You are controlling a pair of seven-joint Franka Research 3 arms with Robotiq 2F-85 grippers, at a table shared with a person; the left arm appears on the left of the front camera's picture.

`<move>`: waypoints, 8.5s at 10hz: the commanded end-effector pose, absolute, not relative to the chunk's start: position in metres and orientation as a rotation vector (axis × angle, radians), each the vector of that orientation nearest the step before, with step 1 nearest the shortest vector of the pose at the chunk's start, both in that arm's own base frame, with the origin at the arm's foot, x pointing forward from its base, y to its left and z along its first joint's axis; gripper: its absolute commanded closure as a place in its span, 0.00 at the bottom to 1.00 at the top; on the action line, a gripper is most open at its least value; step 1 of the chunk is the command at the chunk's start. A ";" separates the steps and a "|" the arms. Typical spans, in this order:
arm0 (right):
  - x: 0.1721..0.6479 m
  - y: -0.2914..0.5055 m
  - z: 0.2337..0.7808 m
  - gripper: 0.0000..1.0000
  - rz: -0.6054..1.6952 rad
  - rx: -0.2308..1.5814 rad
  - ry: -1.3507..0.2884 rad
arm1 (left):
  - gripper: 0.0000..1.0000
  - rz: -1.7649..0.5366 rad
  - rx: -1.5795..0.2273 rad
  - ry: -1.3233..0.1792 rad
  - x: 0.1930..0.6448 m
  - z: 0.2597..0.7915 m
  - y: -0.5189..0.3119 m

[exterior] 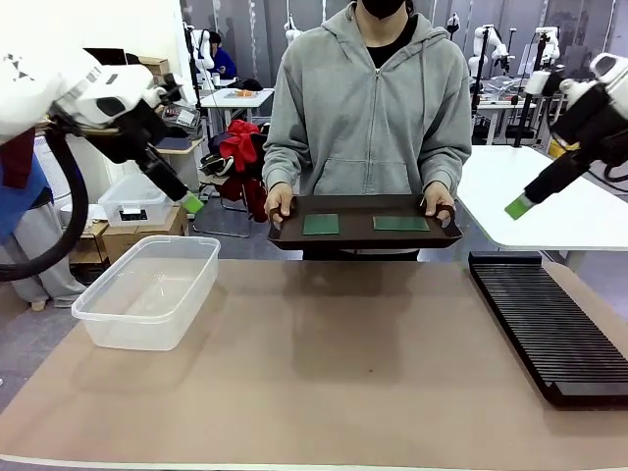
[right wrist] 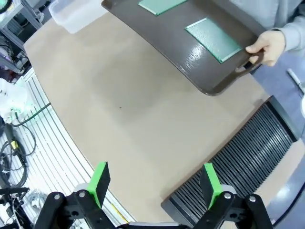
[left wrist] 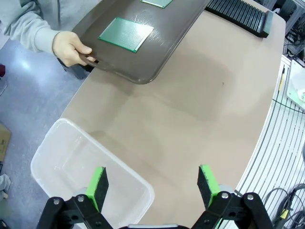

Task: Sort PCBs into racks and boxes based on the side picked up.
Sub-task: Pick up the Blank PCB handed by the Human.

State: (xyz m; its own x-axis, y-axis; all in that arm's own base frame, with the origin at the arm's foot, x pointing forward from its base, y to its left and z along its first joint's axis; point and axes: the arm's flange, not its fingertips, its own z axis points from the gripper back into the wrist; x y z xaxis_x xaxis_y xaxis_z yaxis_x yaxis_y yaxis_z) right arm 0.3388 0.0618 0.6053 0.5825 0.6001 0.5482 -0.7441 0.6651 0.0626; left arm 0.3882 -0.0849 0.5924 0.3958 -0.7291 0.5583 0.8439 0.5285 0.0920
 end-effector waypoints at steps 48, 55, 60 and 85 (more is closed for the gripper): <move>0.309 -0.018 0.652 0.00 0.713 0.285 -0.717 | 0.00 -0.979 -0.259 -0.716 0.364 0.644 -0.039; 0.309 -0.018 0.652 0.00 0.713 0.285 -0.717 | 0.00 -0.979 -0.259 -0.716 0.364 0.644 -0.039; 0.309 -0.018 0.652 0.00 0.713 0.285 -0.717 | 0.00 -0.979 -0.259 -0.716 0.364 0.644 -0.039; 0.494 -0.058 0.580 0.00 0.182 1.103 -0.253 | 0.00 -0.979 -0.259 -0.716 0.364 0.644 -0.039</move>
